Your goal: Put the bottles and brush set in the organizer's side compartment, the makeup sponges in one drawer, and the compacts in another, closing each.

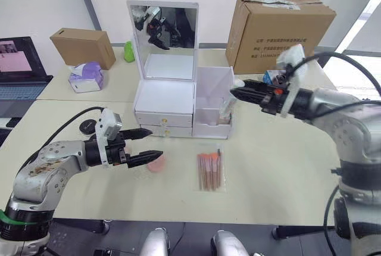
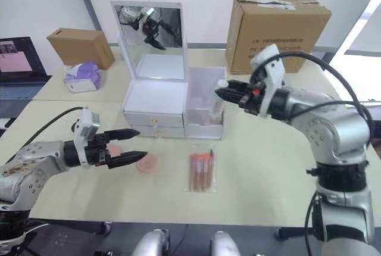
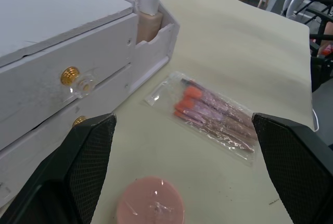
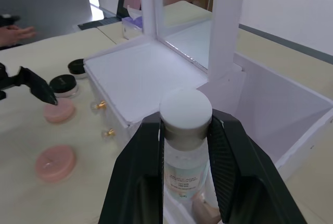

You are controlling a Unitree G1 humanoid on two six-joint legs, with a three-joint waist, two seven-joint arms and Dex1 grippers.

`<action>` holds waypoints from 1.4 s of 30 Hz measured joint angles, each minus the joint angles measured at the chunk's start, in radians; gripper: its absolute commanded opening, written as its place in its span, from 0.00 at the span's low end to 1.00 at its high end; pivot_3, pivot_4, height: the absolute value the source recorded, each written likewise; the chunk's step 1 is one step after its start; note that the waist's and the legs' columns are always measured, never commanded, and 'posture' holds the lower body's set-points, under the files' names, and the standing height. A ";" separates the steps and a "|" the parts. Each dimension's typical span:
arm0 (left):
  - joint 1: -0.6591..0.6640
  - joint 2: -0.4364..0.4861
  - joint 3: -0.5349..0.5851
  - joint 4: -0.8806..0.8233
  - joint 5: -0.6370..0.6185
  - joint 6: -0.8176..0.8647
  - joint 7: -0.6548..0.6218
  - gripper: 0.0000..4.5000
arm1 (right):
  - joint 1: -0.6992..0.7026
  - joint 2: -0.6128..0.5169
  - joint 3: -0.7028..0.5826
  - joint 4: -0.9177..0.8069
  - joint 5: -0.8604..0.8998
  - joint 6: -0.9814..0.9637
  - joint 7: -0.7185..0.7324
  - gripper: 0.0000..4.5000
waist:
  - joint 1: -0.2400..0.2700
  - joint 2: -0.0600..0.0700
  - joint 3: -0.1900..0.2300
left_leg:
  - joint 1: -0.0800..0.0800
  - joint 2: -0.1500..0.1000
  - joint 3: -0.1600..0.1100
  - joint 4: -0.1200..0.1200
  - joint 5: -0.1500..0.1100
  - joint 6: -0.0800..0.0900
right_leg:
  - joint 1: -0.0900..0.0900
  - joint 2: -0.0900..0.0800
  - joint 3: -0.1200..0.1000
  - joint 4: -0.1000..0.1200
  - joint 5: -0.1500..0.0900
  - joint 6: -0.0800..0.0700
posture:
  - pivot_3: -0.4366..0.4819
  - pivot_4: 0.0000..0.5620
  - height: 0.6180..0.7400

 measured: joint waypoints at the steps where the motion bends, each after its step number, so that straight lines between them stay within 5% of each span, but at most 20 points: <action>1: 0.007 -0.001 0.002 -0.004 0.000 -0.003 0.004 1.00 | -0.035 0.022 0.031 0.043 -0.024 -0.016 0.006 0.19 | -0.001 0.000 0.000 | 0.000 0.000 0.000 0.000 0.000 0.000 | 0.000 0.000 0.000 0.000 0.001 -0.001 | 0.48 0.27 1.00; 17: 0.050 -0.005 0.022 -0.043 0.000 -0.011 0.045 1.00 | -0.102 0.191 0.251 0.385 -0.315 -0.221 0.075 0.19 | -0.005 0.000 0.000 | 0.000 0.000 0.000 0.000 0.000 0.000 | -0.001 0.001 0.000 0.002 0.002 -0.002 | 0.48 0.27 1.00; 28: 0.046 -0.006 0.022 -0.039 0.000 -0.014 0.051 1.00 | -0.103 0.205 0.232 0.370 -0.339 -0.208 0.089 0.99 | -0.001 0.000 0.000 | 0.000 0.000 0.000 0.000 0.000 0.000 | 0.000 0.001 0.000 0.002 0.002 -0.003 | 0.48 0.27 1.00; 35: -0.010 -0.007 0.137 0.138 -0.003 -0.040 0.063 1.00 | -0.073 0.103 -0.005 0.184 -0.189 -0.099 0.088 0.99 | 0.006 0.000 0.000 | 0.000 0.000 0.000 0.000 0.000 0.000 | 0.000 0.001 -0.001 0.002 0.001 -0.002 | 0.48 0.27 1.00; 42: -0.054 0.096 0.290 0.558 0.091 -0.233 0.039 1.00 | 0.273 -0.162 -0.240 0.007 -0.143 -0.033 0.112 0.99 | 0.016 -0.001 0.000 | 0.001 0.000 0.002 -0.001 0.000 0.000 | -0.005 -0.001 -0.001 0.000 -0.001 -0.001 | 0.48 0.27 1.00</action>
